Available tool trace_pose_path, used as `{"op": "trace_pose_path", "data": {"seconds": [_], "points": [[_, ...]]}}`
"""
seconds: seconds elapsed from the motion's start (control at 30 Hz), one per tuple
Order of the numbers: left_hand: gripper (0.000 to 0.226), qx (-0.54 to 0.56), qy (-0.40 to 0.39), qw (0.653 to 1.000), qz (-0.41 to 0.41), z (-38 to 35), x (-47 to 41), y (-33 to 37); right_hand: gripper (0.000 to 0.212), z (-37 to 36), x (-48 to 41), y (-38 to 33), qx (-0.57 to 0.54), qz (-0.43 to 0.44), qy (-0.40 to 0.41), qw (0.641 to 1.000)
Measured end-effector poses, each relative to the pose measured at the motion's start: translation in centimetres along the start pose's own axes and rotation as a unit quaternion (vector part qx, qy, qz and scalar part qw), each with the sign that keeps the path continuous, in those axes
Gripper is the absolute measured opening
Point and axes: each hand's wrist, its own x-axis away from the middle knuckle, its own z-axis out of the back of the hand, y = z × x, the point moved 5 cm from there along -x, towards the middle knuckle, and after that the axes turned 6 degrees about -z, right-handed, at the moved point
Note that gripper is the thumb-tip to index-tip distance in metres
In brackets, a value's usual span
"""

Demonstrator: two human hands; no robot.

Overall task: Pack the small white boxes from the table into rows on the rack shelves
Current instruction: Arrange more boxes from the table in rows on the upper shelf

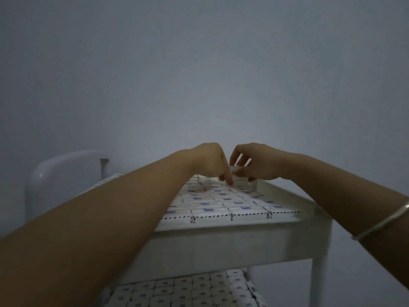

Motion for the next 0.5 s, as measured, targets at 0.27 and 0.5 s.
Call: {"op": "trace_pose_path", "data": {"seconds": [0.27,0.5], "points": [[0.017,-0.034,0.104,0.991,0.072,1.3,-0.3,-1.8,0.037,-2.2,-0.3,0.8,-0.028,-0.064,-0.081,0.994],[0.024,-0.054,0.137,0.984,0.097,1.4,0.0,-1.6,0.044,-1.6,0.1,1.3,-0.035,-0.062,-0.035,0.997]]}}
